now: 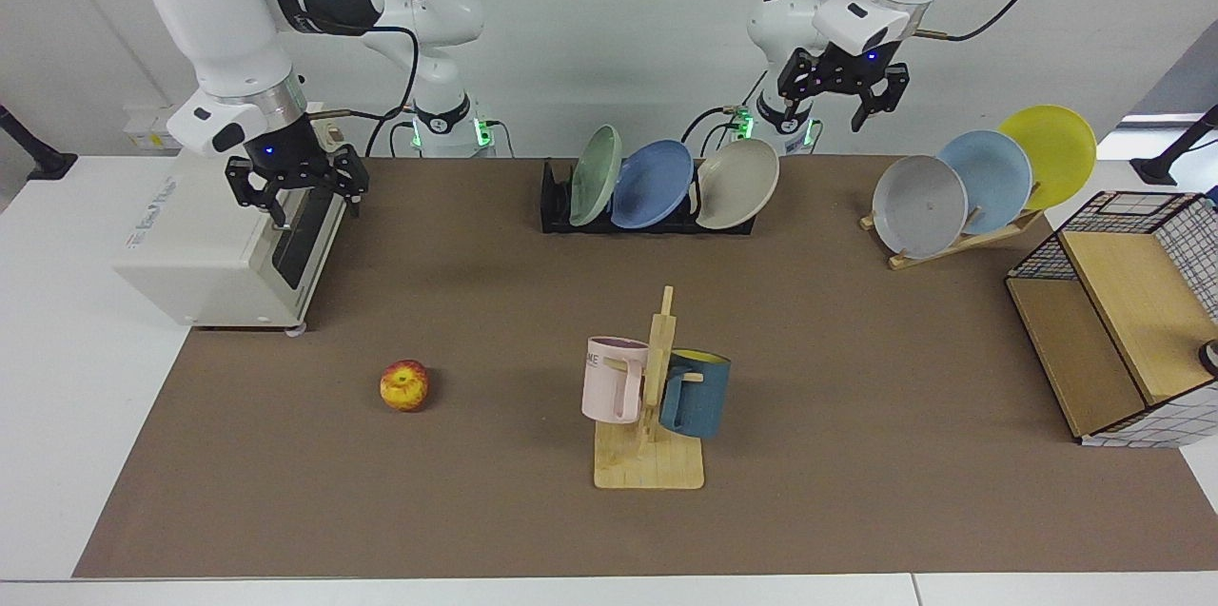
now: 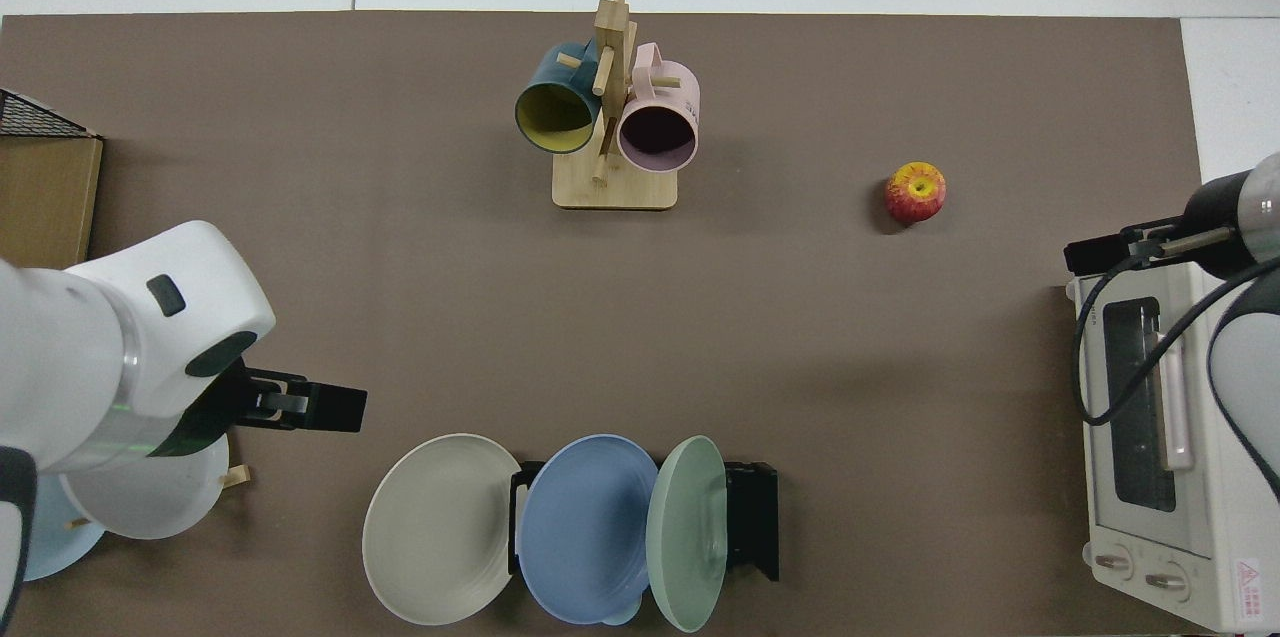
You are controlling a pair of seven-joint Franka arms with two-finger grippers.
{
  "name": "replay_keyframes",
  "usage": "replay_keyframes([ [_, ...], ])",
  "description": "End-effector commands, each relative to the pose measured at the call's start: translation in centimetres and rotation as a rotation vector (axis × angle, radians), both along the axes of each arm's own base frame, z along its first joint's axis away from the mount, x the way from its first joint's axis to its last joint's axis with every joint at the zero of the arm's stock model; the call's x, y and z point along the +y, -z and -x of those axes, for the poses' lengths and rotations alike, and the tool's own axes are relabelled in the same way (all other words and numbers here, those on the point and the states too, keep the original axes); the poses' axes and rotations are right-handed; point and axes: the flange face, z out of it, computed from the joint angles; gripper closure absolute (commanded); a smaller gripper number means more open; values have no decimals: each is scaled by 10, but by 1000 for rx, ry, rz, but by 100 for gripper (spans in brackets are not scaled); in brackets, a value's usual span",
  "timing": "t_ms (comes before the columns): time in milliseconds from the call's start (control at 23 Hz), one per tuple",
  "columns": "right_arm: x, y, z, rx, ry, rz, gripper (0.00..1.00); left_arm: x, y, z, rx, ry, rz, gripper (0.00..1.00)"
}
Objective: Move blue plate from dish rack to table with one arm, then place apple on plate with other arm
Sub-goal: 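Move the left gripper toward the blue plate in the dish rack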
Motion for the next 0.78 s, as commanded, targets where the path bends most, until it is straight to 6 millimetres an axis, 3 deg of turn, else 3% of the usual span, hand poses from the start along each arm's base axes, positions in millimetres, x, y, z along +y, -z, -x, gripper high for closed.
replay_keyframes([
  [0,-12,-3,5,9,15,27,0,-17,27,15,-26,-4,88,0],
  [261,-12,2,2,2,13,20,0,-53,96,42,-3,21,157,0],
  [348,-6,9,-6,-22,-2,21,0,-58,105,51,-25,21,169,0],
  [478,2,33,-25,-75,-14,27,0,-65,119,56,-7,7,203,0],
  [609,10,60,-52,-138,-26,34,0,-81,147,65,-8,17,202,0],
  [739,15,96,-76,-184,-8,-2,0,-90,162,71,5,36,197,0],
])
